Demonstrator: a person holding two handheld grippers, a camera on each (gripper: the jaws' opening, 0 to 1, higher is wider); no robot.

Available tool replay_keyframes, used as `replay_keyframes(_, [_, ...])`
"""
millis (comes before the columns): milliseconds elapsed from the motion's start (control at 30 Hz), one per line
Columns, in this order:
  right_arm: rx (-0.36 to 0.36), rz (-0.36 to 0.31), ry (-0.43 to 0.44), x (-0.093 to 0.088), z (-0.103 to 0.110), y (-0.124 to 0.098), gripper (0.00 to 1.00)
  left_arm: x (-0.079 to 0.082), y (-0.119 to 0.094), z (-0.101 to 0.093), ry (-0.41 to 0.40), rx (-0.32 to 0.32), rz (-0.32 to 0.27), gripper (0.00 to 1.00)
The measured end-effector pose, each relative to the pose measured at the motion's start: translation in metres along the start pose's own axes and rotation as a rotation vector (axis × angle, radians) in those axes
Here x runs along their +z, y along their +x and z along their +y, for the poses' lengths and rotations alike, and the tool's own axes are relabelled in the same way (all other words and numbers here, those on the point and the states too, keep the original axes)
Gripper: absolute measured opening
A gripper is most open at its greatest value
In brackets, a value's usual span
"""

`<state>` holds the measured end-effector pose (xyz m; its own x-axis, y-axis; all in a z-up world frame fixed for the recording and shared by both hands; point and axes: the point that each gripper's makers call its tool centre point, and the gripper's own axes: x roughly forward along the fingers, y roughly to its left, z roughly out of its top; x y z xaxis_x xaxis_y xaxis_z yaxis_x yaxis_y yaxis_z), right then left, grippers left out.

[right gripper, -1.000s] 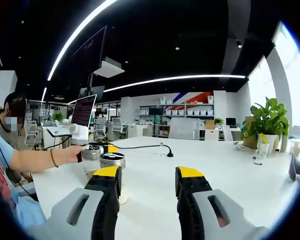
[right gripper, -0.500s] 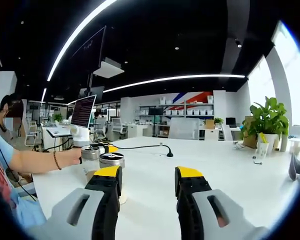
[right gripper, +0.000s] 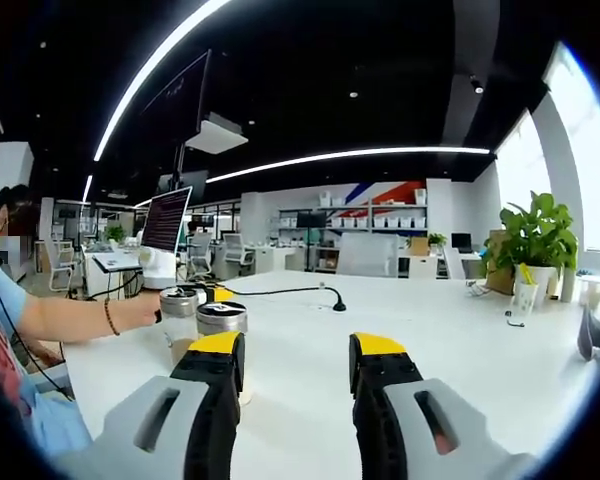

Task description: Rotate the seasoning bottle until the label or dispensing opening points toward the visible target arrow and the bottle remains upright within the marked orientation range

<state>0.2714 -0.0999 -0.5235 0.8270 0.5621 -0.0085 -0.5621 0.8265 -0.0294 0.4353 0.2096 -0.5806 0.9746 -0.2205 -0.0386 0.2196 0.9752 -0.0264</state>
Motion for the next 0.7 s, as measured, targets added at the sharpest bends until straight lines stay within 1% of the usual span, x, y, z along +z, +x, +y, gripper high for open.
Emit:
replay_keyframes(167, [-0.006,0.004,0.004,-0.002,-0.002,0.000,0.42,0.010,-0.010,-0.008,-0.024,-0.024,-0.030,0.36])
replay_keyframes(300, [-0.004,0.004,0.001,-0.001,-0.001,0.000,0.42,0.019,-0.011,-0.006,-0.018,-0.044,-0.050,0.36])
replay_keyframes(400, [-0.002,0.006,-0.001,-0.002,0.000,0.001,0.42,0.022,-0.012,-0.004,0.000,-0.066,-0.038,0.36])
replay_keyframes(533, [-0.029,0.026,-0.037,-0.005,-0.004,0.003,0.42,0.025,-0.023,-0.007,0.014,-0.096,-0.044,0.36])
replay_keyframes(600, [-0.028,0.023,-0.028,-0.005,-0.005,0.002,0.42,0.026,-0.031,-0.009,0.012,-0.111,-0.037,0.36])
replay_keyframes(700, [-0.030,0.025,-0.029,-0.006,-0.006,0.003,0.42,0.031,-0.047,-0.012,-0.007,-0.130,-0.058,0.36])
